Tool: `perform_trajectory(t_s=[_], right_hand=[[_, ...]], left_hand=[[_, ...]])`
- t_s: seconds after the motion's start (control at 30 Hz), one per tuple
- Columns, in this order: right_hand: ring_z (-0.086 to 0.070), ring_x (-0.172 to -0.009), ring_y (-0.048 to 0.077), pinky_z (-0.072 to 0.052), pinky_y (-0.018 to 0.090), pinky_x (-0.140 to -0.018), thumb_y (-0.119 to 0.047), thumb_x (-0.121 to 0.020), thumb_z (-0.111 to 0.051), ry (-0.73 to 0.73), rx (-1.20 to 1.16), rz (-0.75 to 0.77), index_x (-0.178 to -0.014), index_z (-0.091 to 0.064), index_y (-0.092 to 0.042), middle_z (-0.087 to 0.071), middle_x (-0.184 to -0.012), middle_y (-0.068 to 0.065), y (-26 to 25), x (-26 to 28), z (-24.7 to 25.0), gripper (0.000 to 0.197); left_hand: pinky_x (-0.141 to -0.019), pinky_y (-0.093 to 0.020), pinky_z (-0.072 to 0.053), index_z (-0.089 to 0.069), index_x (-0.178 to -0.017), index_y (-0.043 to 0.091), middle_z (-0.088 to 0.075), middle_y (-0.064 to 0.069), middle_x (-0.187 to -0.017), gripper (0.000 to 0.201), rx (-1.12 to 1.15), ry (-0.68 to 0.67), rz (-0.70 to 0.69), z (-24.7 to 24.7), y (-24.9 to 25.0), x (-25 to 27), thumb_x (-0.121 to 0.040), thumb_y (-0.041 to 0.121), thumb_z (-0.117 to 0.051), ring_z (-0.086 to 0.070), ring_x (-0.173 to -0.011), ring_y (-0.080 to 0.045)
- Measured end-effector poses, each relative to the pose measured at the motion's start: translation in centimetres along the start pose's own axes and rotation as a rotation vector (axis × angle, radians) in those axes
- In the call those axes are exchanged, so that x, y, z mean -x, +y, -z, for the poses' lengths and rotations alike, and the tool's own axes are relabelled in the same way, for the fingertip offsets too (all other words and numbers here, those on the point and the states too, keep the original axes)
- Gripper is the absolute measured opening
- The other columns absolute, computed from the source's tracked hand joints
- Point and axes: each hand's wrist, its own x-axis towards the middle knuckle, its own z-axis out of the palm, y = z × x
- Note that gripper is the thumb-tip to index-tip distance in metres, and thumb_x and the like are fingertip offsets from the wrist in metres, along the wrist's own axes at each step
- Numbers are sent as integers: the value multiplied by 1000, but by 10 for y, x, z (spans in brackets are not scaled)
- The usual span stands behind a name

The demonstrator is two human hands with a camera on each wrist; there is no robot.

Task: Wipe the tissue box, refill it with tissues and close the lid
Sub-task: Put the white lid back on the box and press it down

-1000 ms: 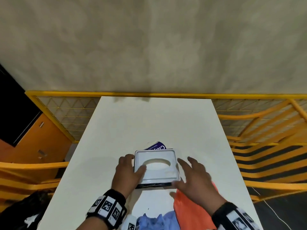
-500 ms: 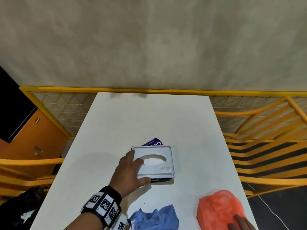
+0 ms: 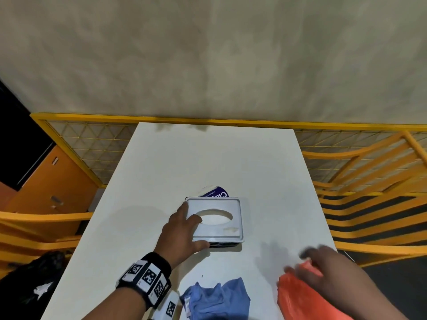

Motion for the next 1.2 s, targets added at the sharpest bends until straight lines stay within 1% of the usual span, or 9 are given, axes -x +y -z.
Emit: perform_trajectory(t_s=[0.17,0.27,0.4,0.6,0.7,0.8,0.87,1.0,1.2], right_hand=[[-64,-96,10,-47,24,-85,-39,-85,-69,100,-544,95,-130,-57,-25,-62,-120,-2,-70,-88,-30,48],[-59,-101,15,-45,26,-86,-29,-89,-62,109,-606,130,-126,-58,-18,-61,-124,1,-104,-110,-36,38],[-57,-106,20,-42,23,-85,-16,-90,-59,116,-552,114,-134,-53,-13,-57,-124,1,-113,-125,-42,45],[-58,-104,21,-45,28,-85,-15,-93,-53,182,-482,140,-128,-58,-16,-55,-121,3,-109,-137,-57,36],[-55,-113,25,-44,30,-88,-17,-98,-45,214,-374,185,-127,-55,-10,-55,-126,8,-109,-137,-65,32],[-23,-146,23,-22,31,-117,-25,-104,-33,223,-269,225,-152,-27,-13,-23,-160,5,-104,-136,-84,50],[-2,-150,17,-5,26,-119,-31,-105,-28,211,-300,271,-156,-8,-19,-1,-164,-3,-102,-135,-93,56],[9,-150,16,-1,31,-121,-41,-105,-25,169,-313,279,-155,8,-22,15,-162,-6,-100,-137,-103,63],[9,-150,19,-8,51,-119,-41,-104,-23,168,-169,192,-155,4,-21,15,-163,-4,-106,-138,-95,61]], left_hand=[[-99,-39,-45,-58,-117,27,-31,-8,-154,63,32,27,-41,3,3,0,-67,62,-75,-43,-131,-34],[-92,-42,-50,-60,-110,25,-43,-17,-148,64,36,66,-52,6,2,1,-61,66,-66,-53,-123,-38],[-104,-42,-44,-61,-118,24,-29,-19,-159,68,33,23,-24,7,-4,-3,-63,62,-74,-42,-137,-38],[-110,-32,-34,-53,-127,23,-3,-5,-167,65,152,-2,20,2,-3,-6,-74,50,-81,-19,-148,-24],[-116,-42,-33,-43,-141,21,3,-9,-168,82,108,2,10,-6,-8,-5,-75,63,-69,-14,-152,-28],[-122,-55,-11,5,-159,27,28,-6,-164,114,0,-59,11,-17,-12,0,-72,91,-30,11,-155,-26],[-122,-52,0,29,-150,30,38,0,-158,111,-9,-42,23,-21,-17,0,-69,96,-7,22,-152,-21],[-124,-53,-2,26,-154,21,37,1,-158,115,-20,-73,29,-19,-22,-11,-70,94,-3,20,-153,-21],[-122,-56,-3,14,-158,17,24,-1,-165,119,-19,-96,66,-18,-18,-21,-70,92,-14,12,-155,-23]])
